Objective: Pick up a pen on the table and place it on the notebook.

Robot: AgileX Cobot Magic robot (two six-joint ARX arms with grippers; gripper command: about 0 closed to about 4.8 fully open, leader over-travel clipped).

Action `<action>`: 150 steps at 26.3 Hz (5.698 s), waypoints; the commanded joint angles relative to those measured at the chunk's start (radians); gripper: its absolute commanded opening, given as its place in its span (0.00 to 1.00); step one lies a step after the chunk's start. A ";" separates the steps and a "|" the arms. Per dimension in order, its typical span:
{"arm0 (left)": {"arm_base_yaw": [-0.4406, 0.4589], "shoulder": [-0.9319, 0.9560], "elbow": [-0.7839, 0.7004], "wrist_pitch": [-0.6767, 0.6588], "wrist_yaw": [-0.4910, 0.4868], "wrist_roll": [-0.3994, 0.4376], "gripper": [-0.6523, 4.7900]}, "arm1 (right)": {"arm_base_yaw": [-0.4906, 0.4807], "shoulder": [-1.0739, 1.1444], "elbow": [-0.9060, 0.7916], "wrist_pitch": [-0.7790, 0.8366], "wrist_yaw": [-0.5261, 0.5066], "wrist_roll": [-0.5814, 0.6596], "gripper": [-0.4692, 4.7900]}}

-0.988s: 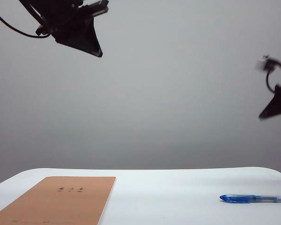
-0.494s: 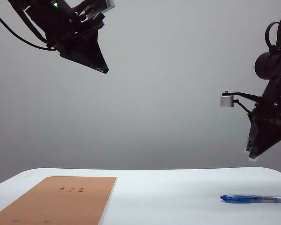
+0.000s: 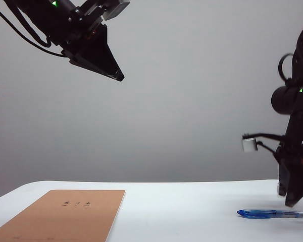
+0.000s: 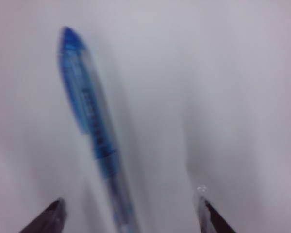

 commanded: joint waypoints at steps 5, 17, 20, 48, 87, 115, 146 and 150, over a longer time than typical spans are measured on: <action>0.000 -0.004 0.005 -0.005 0.005 0.005 0.11 | 0.001 0.043 0.002 0.019 -0.008 -0.006 0.77; 0.000 0.000 0.005 -0.006 0.005 0.004 0.11 | 0.000 0.109 0.001 0.010 -0.032 -0.002 0.18; 0.001 0.000 0.005 -0.006 0.005 0.003 0.11 | 0.000 0.114 0.002 0.002 -0.030 0.002 0.08; 0.153 -0.426 0.011 -0.395 -0.511 -0.109 0.11 | 0.539 0.077 0.430 0.190 -0.207 0.711 0.09; 0.160 -0.452 0.011 -0.573 -0.458 -0.090 0.11 | 0.718 0.587 0.906 -0.023 -0.170 0.873 0.88; 0.161 -1.003 -0.219 -0.265 -0.687 -0.246 0.11 | 0.396 -0.341 0.898 -0.225 -0.005 0.894 0.07; 0.168 -1.426 -0.629 -0.010 -0.600 -0.406 0.11 | 0.334 -2.041 -0.673 0.228 0.513 1.028 0.07; 0.170 -1.426 -0.721 0.087 -0.604 -0.455 0.11 | 0.336 -2.041 -0.726 0.248 0.442 1.024 0.08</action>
